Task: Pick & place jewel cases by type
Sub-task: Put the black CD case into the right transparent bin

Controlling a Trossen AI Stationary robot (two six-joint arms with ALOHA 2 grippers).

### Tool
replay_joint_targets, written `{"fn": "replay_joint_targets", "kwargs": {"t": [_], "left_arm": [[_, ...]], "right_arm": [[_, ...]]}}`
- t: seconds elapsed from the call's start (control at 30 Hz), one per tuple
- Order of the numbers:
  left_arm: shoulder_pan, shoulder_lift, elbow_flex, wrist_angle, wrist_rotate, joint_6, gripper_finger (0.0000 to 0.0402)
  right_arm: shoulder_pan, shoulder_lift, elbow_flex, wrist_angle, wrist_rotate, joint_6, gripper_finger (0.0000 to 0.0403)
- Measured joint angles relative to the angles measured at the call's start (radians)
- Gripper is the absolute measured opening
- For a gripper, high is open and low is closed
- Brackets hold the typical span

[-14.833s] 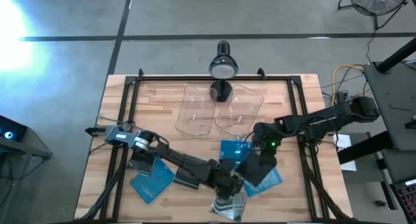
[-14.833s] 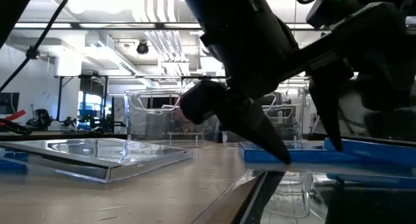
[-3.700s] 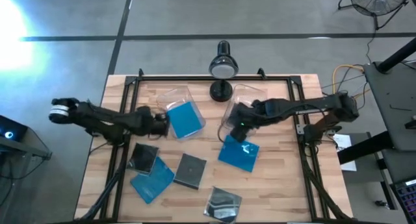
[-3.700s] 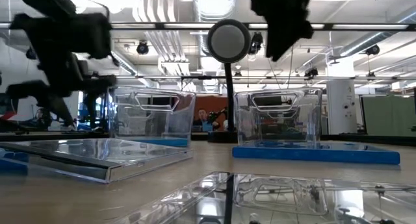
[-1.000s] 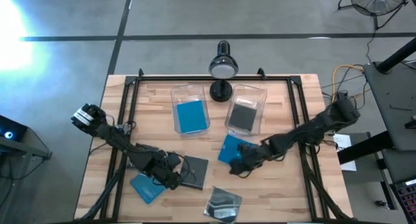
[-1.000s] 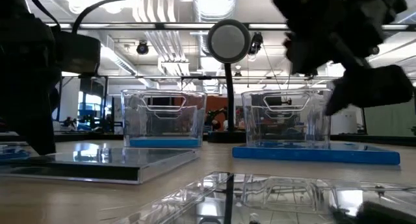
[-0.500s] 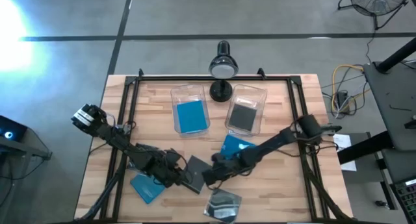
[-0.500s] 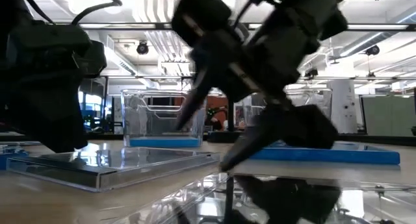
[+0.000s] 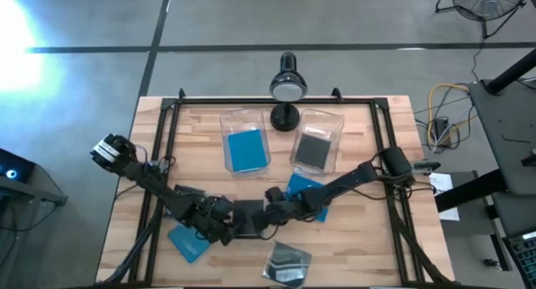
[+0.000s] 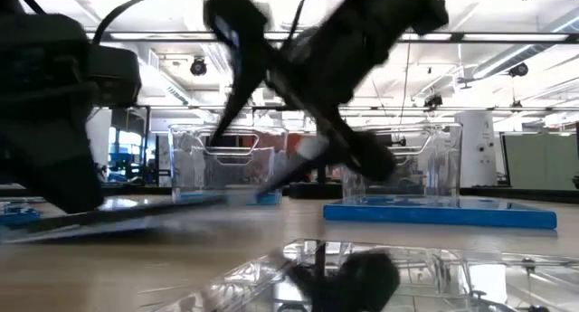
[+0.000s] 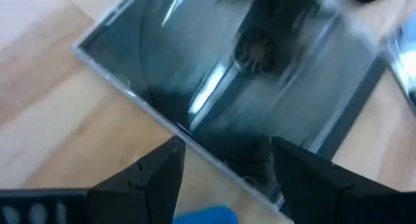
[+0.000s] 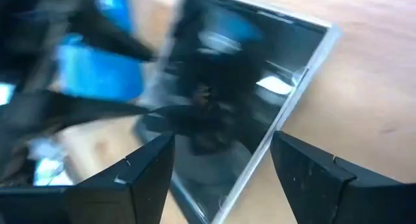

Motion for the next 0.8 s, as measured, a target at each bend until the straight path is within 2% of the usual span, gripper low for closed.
{"fn": "replay_joint_targets", "kwargs": {"t": [0.3, 0.37, 0.47, 0.57, 0.67, 0.73, 0.8], "left_arm": [[-0.008, 0.0, -0.002, 0.006, 0.025, 0.017, 0.0213], [-0.013, 0.0, -0.003, 0.011, 0.027, 0.017, 0.0213], [-0.017, 0.001, -0.003, 0.041, 0.036, 0.019, 0.0213], [-0.022, 0.003, -0.002, 0.043, 0.036, 0.025, 0.0213], [-0.024, 0.004, -0.002, 0.043, 0.035, 0.02, 0.0213], [-0.024, 0.004, -0.002, 0.044, 0.035, 0.01, 0.0213], [-0.025, 0.004, -0.002, 0.046, 0.034, 0.003, 0.0213]], "right_arm": [[-0.024, -0.018, 0.027, -0.018, -0.062, -0.043, 0.0245], [-0.026, -0.038, 0.036, -0.013, -0.063, -0.103, 0.0247], [-0.044, -0.08, 0.086, 0.013, -0.074, -0.28, 0.0249], [-0.069, -0.113, 0.126, -0.057, -0.107, -0.387, 0.0247], [-0.075, -0.11, 0.151, -0.091, -0.115, -0.424, 0.0247], [-0.07, -0.101, 0.158, -0.146, -0.114, -0.387, 0.0247], [-0.068, -0.1, 0.154, -0.346, -0.125, -0.288, 0.0246]]}}
